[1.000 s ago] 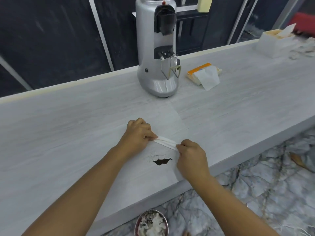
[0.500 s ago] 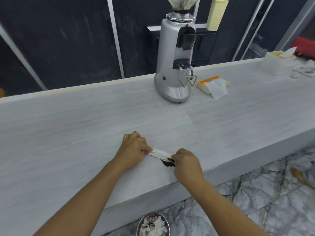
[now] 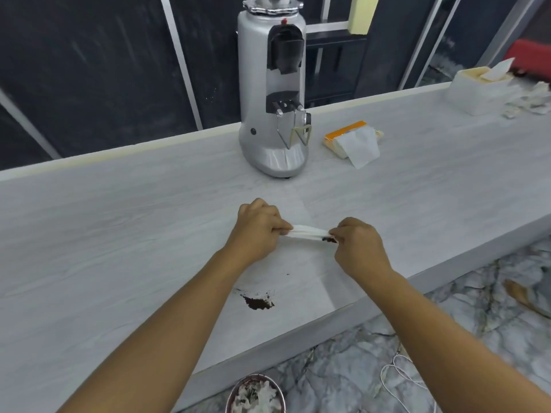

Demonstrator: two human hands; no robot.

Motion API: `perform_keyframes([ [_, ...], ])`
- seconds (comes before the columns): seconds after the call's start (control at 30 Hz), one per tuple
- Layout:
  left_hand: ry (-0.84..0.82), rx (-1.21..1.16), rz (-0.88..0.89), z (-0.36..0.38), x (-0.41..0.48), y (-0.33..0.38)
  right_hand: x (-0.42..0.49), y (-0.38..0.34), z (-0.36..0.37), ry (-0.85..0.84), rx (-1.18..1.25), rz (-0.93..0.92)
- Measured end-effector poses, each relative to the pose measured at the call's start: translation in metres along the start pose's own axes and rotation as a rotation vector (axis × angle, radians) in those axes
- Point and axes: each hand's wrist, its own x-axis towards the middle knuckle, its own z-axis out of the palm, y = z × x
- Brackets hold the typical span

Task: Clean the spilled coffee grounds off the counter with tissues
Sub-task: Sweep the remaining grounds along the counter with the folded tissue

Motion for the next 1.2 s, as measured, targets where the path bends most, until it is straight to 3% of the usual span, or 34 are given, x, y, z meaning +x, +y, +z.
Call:
perform_keyframes([
  [0.17, -0.048, 0.048, -0.034, 0.028, 0.040, 0.005, 0.027, 0.039, 0.011, -0.025, -0.007, -0.003],
  [0.3, -0.022, 0.042, -0.036, 0.045, 0.042, -0.007, 0.025, 0.042, 0.023, 0.053, 0.036, 0.054],
  [0.57, 0.014, 0.025, 0.027, 0.027, -0.005, -0.028, -0.012, -0.005, 0.036, 0.069, 0.012, 0.038],
  [1.2, 0.072, 0.034, -0.130, -0.050, -0.177, -0.059, -0.103, -0.138, 0.061, -0.079, 0.068, -0.113],
])
